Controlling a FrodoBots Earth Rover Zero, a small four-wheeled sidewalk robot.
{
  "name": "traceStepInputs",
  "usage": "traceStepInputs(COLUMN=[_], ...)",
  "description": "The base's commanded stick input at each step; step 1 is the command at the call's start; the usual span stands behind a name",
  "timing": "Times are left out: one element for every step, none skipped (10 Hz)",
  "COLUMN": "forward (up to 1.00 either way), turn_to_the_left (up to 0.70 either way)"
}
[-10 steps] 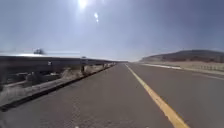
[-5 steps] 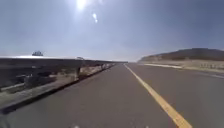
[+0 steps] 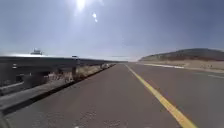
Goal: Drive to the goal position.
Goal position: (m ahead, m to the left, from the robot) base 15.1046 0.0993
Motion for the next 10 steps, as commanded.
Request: traceStepInputs(forward=[0.85,0.85,0.85,0.85,0.85,0.85,0.85,0.85,0.85,0.85], turn_to_the_left=[0.00,0.00,0.00,0.00,0.00,0.00,0.00,0.00,0.00,0.00])
